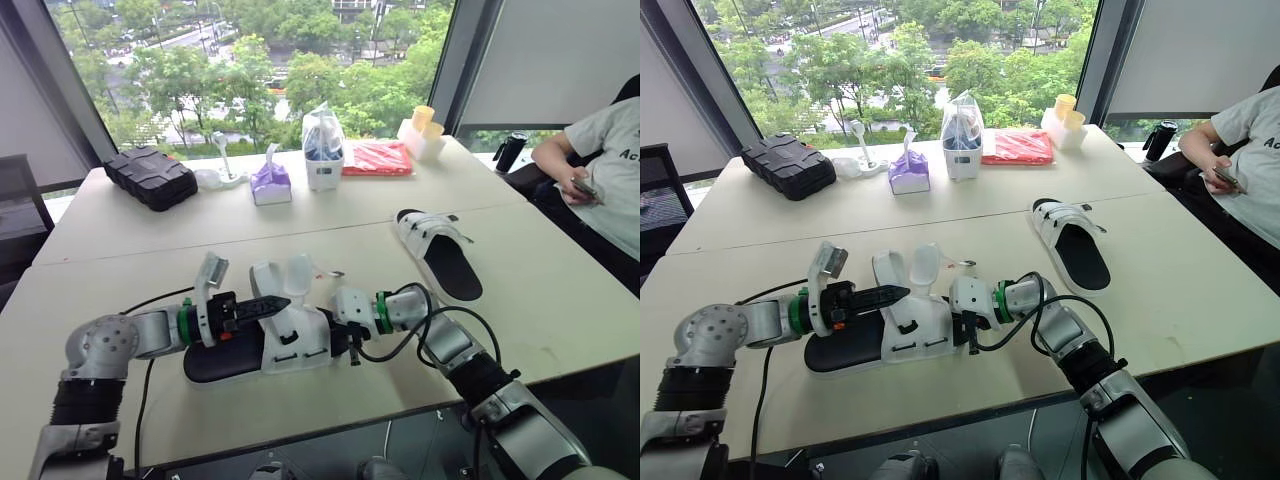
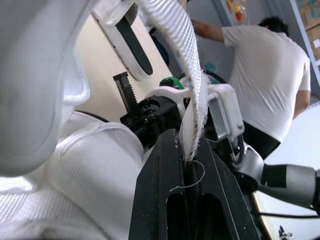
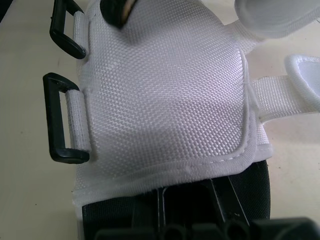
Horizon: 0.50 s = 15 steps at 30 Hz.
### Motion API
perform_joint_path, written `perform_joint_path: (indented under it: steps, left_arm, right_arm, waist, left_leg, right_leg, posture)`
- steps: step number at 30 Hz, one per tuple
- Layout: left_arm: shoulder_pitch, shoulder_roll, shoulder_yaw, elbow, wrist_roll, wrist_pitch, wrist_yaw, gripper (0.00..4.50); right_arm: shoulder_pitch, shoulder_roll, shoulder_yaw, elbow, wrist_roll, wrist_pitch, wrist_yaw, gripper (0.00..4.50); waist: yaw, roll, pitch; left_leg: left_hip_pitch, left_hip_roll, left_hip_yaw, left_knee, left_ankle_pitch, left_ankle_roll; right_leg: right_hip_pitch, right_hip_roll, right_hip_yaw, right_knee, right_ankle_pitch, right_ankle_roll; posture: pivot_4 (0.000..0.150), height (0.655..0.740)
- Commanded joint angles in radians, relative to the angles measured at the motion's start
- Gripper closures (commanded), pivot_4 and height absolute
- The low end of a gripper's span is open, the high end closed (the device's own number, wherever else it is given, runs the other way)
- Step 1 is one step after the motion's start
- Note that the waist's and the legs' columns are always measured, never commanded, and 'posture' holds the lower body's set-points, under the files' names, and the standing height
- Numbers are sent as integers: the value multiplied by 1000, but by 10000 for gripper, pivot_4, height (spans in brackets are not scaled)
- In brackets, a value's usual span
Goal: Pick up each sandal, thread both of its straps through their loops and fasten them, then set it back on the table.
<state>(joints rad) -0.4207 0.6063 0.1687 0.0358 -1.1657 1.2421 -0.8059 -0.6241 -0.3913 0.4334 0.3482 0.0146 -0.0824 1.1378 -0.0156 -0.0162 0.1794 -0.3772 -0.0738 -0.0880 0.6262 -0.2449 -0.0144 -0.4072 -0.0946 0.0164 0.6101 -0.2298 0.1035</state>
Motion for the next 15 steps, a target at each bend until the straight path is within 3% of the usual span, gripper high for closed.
perform_joint_path:
  steps: [1, 15]
  left_arm:
    - [-4, 18, -21, -17, 21, 3, -61, 44024]
    - [16, 34, -132, 43, 202, -102, -264, 44024]
  right_arm:
    - [33, -25, 20, 46, -65, 42, -18, 45000]
    - [41, -34, 15, 29, -61, 54, -17, 45000]
  waist:
    - [0, 0, 0]
    - [0, 0, 0]
  left_leg:
    - [0, 0, 0, 0, 0, 0]
    - [0, 0, 0, -1, 0, 0]
  right_leg:
    - [0, 0, 0, 0, 0, 0]
    - [-1, -1, 0, 0, 0, 0]
  posture:
    - [1500, 7400]
    - [1500, 7400]
